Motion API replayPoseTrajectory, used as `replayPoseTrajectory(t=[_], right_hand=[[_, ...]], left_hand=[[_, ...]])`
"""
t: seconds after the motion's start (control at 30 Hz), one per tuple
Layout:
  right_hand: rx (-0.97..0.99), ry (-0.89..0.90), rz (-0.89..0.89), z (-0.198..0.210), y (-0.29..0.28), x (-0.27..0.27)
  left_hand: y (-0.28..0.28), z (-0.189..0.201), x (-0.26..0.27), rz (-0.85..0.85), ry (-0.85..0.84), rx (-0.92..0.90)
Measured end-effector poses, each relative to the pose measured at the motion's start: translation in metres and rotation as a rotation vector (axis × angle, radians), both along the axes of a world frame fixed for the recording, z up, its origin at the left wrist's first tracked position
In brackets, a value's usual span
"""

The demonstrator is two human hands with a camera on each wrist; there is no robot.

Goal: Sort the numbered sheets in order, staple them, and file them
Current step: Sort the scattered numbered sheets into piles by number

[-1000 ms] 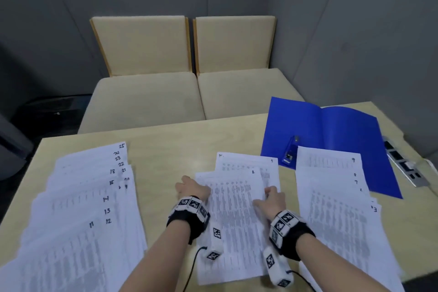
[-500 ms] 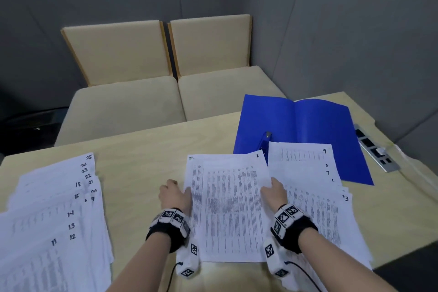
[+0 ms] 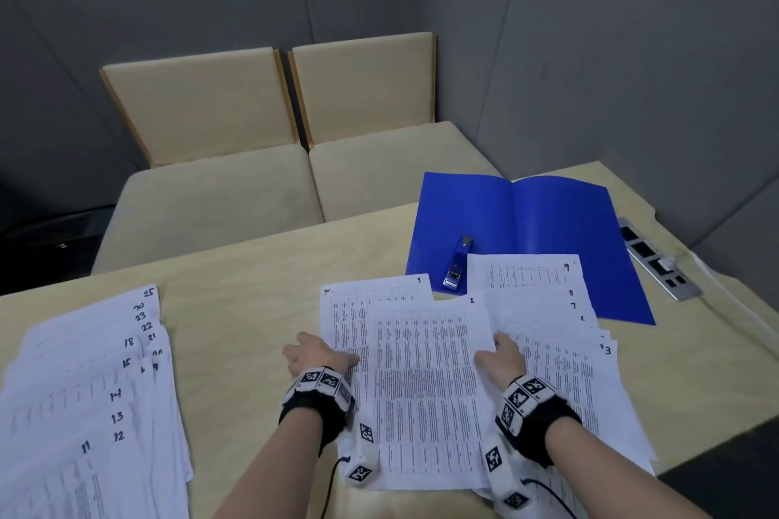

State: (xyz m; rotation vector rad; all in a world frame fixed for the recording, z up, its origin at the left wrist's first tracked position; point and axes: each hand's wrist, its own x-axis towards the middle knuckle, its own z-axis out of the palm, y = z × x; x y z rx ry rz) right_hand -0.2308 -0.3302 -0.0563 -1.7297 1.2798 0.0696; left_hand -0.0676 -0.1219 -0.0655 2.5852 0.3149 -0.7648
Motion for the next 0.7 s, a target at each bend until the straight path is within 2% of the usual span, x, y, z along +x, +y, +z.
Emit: replayPoseTrajectory(t=[0.1, 0.17, 0.3, 0.4, 0.5, 0.6, 0.67, 0.7], right_hand=[[0.016, -0.006, 0.027, 0.002, 0.004, 0.005], [0.025, -0.013, 0.043, 0.001, 0.005, 0.008], [0.020, -0.012, 0.048, -0.001, 0.004, 0.014], [0.019, -0.003, 0.043, -0.002, 0.004, 0.021], [0.026, 0.018, 0.066, -0.003, 0.005, 0.030], [0.065, 0.019, 0.070, -0.001, 0.006, 0.039], [0.107, 0.002, 0.069, -0.002, 0.006, 0.043], [0.134, -0.022, 0.059, -0.003, 0.007, 0.046]], left_hand=[[0.002, -0.002, 0.000, -0.049, 0.018, 0.035], [0.005, -0.005, -0.001, -0.121, -0.037, 0.015], [0.027, 0.012, 0.004, -0.088, -0.328, -0.245], [0.052, 0.051, 0.029, -0.202, -0.598, -0.313], [0.072, 0.096, 0.052, -0.196, -0.736, -0.397], [0.088, 0.124, 0.068, -0.041, -0.720, -0.591], [0.092, 0.127, 0.073, 0.056, -0.578, -0.801], [0.091, 0.124, 0.071, 0.083, -0.488, -0.846]])
